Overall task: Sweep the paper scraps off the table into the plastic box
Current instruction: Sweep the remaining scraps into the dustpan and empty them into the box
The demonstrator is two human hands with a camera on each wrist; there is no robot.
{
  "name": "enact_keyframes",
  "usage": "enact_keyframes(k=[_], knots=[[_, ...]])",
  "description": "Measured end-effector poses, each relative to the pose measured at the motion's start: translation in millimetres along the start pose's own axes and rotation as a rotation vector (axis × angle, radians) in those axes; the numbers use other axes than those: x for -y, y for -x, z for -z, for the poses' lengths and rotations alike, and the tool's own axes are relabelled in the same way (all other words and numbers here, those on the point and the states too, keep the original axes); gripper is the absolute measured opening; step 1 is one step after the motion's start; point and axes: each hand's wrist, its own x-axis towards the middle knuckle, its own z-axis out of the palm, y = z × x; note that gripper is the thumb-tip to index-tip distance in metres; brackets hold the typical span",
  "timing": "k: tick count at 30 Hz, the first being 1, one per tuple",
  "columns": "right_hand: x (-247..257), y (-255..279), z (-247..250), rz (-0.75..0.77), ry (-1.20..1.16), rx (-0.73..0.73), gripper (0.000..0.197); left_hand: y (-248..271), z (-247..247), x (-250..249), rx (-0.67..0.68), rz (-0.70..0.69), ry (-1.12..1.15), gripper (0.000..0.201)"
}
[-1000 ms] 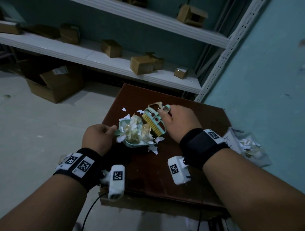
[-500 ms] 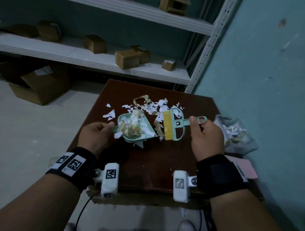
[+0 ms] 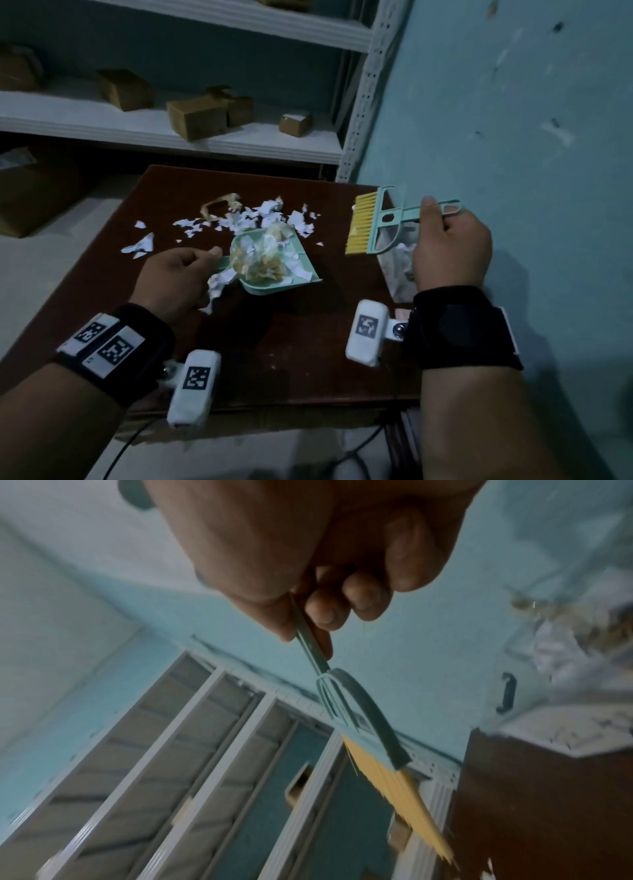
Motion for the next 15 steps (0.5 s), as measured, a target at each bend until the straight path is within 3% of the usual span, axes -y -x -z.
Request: enact_keyframes(k=[5,8,15], knots=[[-23.5,-22.9,29.4,-0.034,0.115,-0.079,0.039,-10.7,-53.7,-38.8,0.037,-0.112,-0.075,0.039],[-32.7,-30.3,42.7,-0.097,0.203,-0.072,0.046,-20.2,-85.6,-63.2,0.051,-0.172,-0.126,0.033],[-60.9,-43.2,53.2,-0.159,0.293,-0.060,0.051,-30.3,-168.0,-125.1,0.169,-0.333,-0.447,0.033]])
